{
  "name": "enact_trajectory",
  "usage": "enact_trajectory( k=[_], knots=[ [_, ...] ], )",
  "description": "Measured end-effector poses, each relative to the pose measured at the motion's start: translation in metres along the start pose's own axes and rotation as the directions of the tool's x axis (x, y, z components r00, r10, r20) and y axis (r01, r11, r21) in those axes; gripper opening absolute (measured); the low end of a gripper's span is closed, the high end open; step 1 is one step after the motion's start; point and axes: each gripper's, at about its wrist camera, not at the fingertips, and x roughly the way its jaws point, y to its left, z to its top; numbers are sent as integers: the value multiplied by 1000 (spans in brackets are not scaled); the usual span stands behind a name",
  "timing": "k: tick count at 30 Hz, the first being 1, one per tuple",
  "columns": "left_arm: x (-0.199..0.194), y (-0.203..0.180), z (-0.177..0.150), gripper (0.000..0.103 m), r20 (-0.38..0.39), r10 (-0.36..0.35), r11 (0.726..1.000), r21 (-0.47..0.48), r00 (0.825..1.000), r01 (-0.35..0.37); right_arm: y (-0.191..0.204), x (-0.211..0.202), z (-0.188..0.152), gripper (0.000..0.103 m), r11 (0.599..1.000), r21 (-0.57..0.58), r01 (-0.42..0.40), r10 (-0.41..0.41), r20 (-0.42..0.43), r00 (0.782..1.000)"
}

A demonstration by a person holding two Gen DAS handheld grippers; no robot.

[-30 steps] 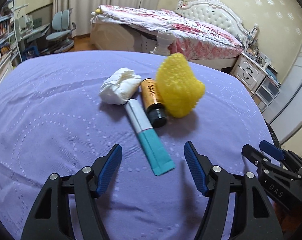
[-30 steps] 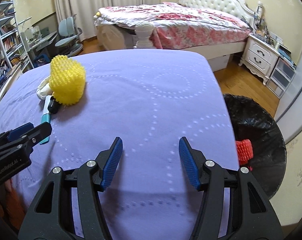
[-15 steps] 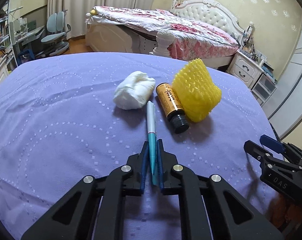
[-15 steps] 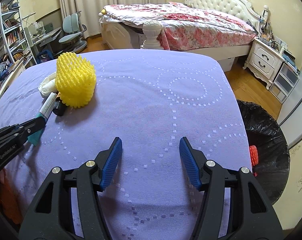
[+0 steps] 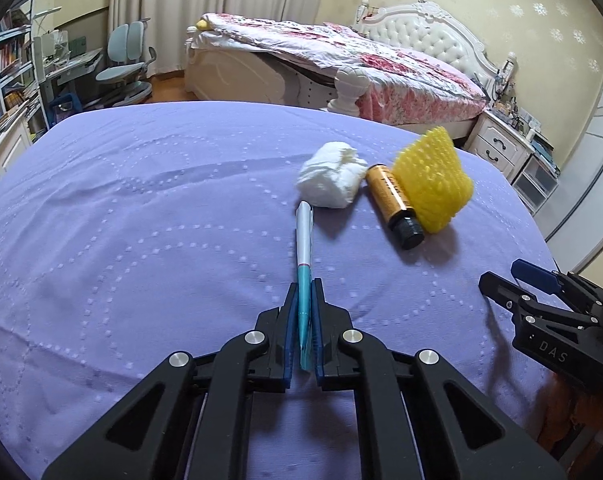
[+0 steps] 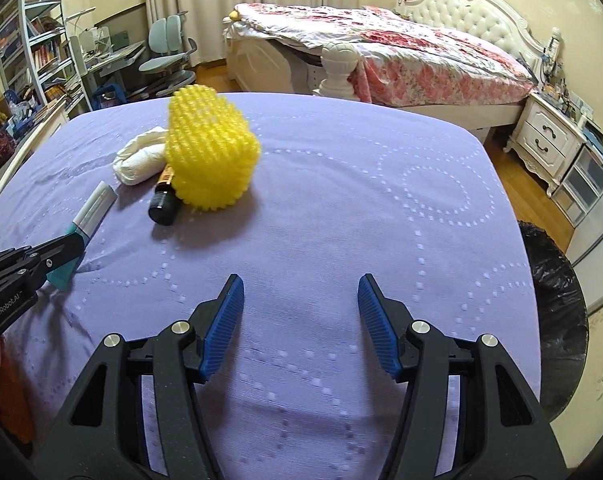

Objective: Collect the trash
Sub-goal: 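Grasp the yellow foam net with the right tool while the left tool holds the tube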

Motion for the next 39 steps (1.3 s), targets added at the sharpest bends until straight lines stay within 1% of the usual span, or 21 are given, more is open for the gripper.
enact_trajectory(
  k=[6, 9, 16, 25, 34, 35, 36, 39],
  knots=[
    [-1, 22, 5, 8, 8, 25, 999, -36, 1000, -25, 20, 5, 7, 58, 999, -36, -12, 12, 1, 1000],
    [2, 31, 9, 8, 4, 33, 998, -54, 999, -32, 26, 8, 12, 58, 999, -35, -16, 16, -2, 1000],
    [6, 45, 18, 8, 2, 45, 997, -69, 999, -45, 40, 18, 26, 58, 998, -53, -13, 14, 3, 1000],
    [7, 51, 22, 8, 7, 44, 997, -70, 999, -43, 49, 26, 44, 58, 999, -48, -17, 19, 31, 999],
    [6, 55, 26, 8, 13, 36, 997, -68, 999, -35, 56, 37, 57, 58, 999, -41, -17, 18, 32, 999],
    [5, 55, 26, 8, 17, 36, 997, -67, 999, -34, 56, 38, 59, 55, 999, -38, -21, 22, 29, 999],
    [4, 55, 26, 8, 22, 36, 997, -65, 999, -34, 56, 39, 60, 47, 999, -34, -28, 29, 26, 999],
    [1, 55, 26, 8, 42, 31, 998, -63, 999, -29, 54, 39, 59, 37, 999, -28, -36, 37, 23, 999]
  ],
)
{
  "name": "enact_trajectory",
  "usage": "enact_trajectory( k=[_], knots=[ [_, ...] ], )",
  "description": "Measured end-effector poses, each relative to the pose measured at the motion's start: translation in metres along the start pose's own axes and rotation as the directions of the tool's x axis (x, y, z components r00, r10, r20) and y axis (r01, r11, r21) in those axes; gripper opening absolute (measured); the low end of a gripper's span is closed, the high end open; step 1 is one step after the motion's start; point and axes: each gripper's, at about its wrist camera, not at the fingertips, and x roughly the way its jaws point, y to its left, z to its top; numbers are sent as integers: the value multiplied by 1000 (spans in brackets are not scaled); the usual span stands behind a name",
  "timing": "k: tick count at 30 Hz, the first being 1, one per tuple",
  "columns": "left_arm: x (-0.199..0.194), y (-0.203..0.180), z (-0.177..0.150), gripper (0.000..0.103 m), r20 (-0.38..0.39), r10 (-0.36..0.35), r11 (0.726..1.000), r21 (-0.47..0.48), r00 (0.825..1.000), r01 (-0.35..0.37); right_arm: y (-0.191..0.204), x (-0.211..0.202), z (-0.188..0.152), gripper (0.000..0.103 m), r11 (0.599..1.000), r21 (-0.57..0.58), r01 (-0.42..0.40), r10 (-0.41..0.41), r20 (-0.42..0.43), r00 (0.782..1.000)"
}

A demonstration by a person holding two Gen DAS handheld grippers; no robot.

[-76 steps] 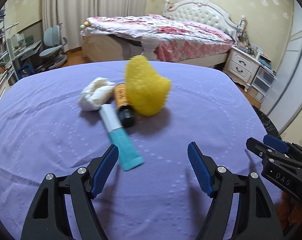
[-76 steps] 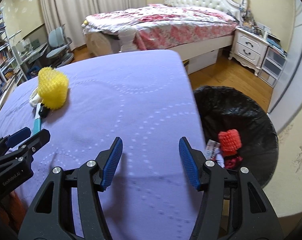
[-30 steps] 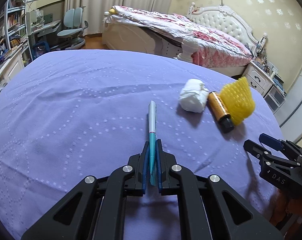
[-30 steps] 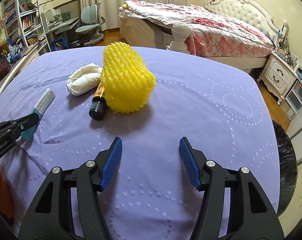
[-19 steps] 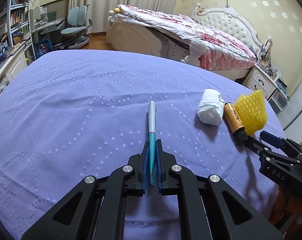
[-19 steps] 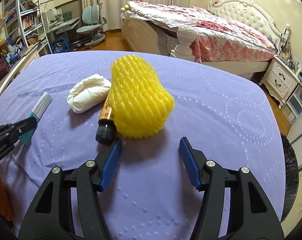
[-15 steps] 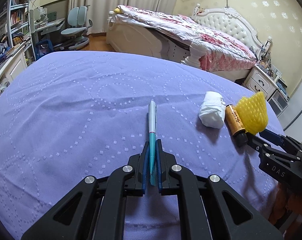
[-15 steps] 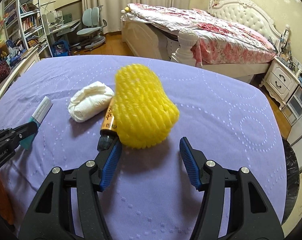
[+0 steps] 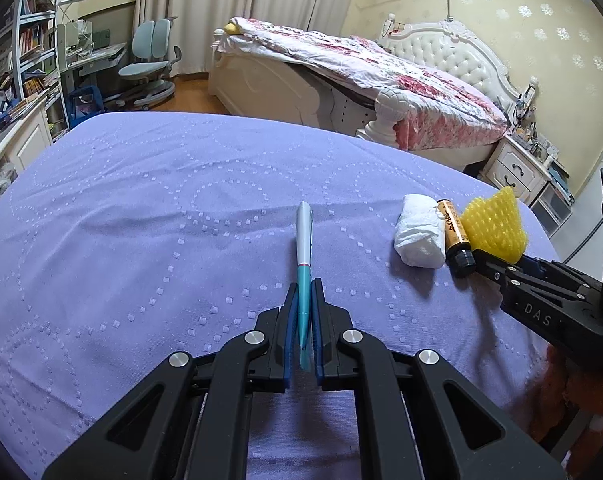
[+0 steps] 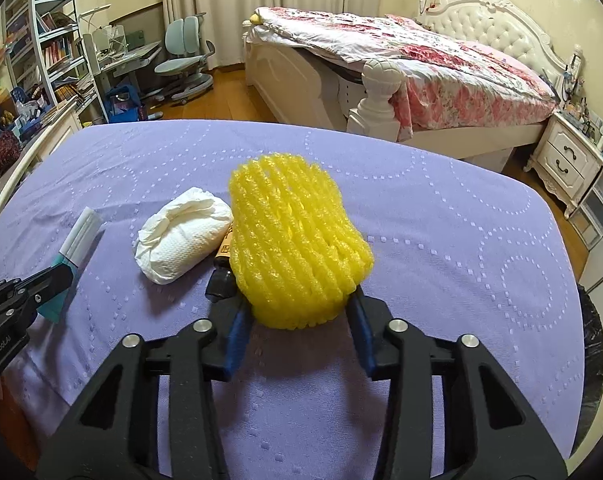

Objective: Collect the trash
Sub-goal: 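Grasp the yellow foam net with the right tool while the left tool holds the tube, then carry the teal tube and yellow foam net with both tools over the bin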

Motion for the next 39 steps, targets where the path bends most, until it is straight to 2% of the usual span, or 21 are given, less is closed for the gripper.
enact_trajectory(
  k=[8, 14, 24, 39],
  knots=[
    [-9, -9, -4, 8, 28, -25, 1000, -1, 999, 25, -15, -23, -9, 33, 999, 39, -6, 4, 39, 999],
    [-21, -31, -8, 8, 56, -67, 998, 20, 996, 66, -32, -52, -20, 33, 997, 79, 4, -11, 86, 996],
    [-31, -92, -15, 8, 76, -168, 983, 87, 983, 161, -75, -92, -51, 34, 985, 165, 54, -77, 137, 988],
    [-30, -192, -30, 8, 69, -236, 941, 265, 969, 211, -146, -130, -93, 34, 948, 290, 135, -189, 167, 968]
  ],
)
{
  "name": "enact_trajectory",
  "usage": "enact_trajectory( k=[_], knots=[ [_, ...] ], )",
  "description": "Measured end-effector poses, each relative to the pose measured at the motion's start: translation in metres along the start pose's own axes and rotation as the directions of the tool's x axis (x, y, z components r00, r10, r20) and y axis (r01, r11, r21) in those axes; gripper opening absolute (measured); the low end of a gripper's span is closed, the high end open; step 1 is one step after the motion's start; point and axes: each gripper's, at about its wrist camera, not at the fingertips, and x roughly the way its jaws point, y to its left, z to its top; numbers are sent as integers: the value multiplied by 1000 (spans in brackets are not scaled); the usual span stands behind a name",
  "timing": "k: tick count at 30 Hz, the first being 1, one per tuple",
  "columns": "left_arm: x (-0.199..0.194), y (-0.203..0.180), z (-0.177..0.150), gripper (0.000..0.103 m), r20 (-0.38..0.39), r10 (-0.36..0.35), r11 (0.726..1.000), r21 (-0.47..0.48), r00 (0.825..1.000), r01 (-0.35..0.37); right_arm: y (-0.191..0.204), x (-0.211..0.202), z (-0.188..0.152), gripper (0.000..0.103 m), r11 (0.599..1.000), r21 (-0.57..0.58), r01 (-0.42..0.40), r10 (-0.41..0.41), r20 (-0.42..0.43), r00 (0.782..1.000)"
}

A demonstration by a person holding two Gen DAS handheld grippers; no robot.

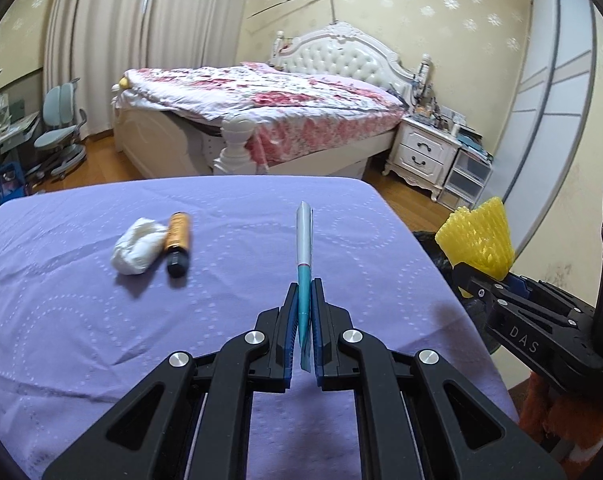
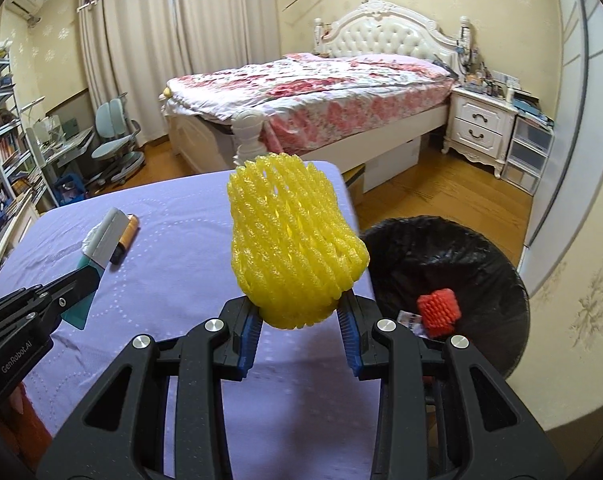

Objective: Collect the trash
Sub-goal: 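Carry the teal tube and yellow foam net with both tools over the bin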

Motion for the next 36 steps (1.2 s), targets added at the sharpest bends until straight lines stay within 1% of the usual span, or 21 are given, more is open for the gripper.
enact_trajectory(
  k=[12, 19, 29, 36],
  knots=[
    [36, -68, 9, 8, -19, -66, 992, 102, 998, 68, -74, -6, -6, 34, 991, 97, 91, -93, 22, 995],
    [57, -104, 12, 8, -37, -103, 983, 152, 994, 107, -106, 0, -7, 34, 981, 139, 135, -138, 17, 990],
    [92, -140, 20, 8, -80, -135, 973, 177, 988, 147, -143, 15, -7, 34, 968, 180, 173, -175, -8, 985],
    [112, -161, 26, 8, -96, -142, 967, 200, 985, 159, -157, 29, -6, 34, 961, 201, 188, -187, -27, 982]
  ],
)
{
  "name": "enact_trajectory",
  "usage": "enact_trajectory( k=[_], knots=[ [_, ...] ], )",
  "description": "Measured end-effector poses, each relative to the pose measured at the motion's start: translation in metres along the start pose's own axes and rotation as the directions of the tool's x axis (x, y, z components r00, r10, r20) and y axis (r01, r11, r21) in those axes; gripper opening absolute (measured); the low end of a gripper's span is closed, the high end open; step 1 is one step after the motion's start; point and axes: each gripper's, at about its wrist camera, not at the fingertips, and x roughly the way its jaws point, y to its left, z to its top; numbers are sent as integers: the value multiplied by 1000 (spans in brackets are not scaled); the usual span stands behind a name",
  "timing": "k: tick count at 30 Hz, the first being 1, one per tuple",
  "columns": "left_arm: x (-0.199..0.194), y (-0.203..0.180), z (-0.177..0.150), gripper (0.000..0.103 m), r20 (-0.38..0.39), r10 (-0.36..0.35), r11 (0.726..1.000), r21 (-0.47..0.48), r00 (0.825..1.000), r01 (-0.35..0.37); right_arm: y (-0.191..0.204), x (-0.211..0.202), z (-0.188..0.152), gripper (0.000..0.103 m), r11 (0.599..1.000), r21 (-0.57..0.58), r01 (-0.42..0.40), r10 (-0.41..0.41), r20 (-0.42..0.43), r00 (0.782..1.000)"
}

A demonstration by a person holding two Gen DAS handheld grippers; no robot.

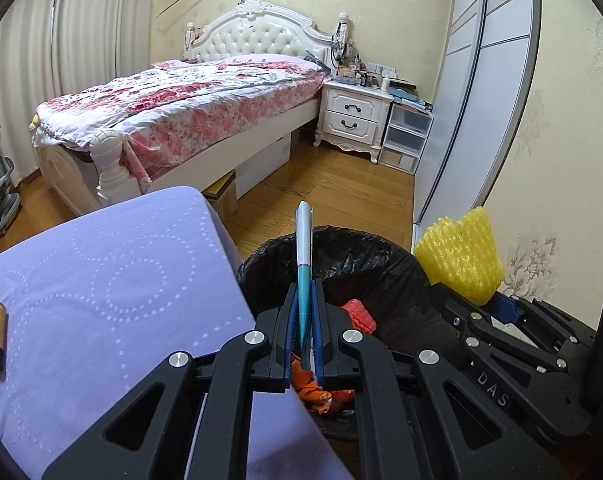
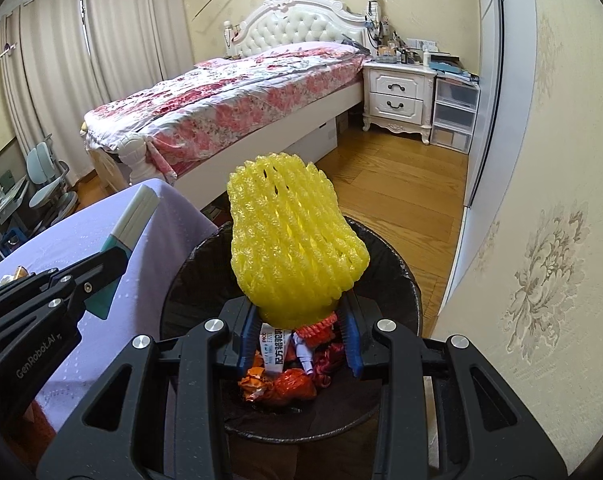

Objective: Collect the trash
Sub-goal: 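Carry the teal tube and yellow foam net with both tools over the bin, then open the left tool over the bin while the right tool releases the foam net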

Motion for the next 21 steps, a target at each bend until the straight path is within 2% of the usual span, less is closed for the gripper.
enact_trajectory(
  k=[16, 19, 21],
  knots=[
    [24, -9, 3, 9, -50, 7, 1000, 12, 999, -7, -7, 33, 6, 35, 1000, 23, 16, -15, -46, 999],
    [25, -10, 5, 13, -48, 7, 1000, 17, 999, -6, -8, 36, 5, 35, 1000, 24, 20, -19, -52, 998],
    [26, -11, 4, 23, -47, 10, 1000, 21, 999, -9, -8, 38, 6, 36, 1000, 22, 22, -21, -56, 998]
  ],
)
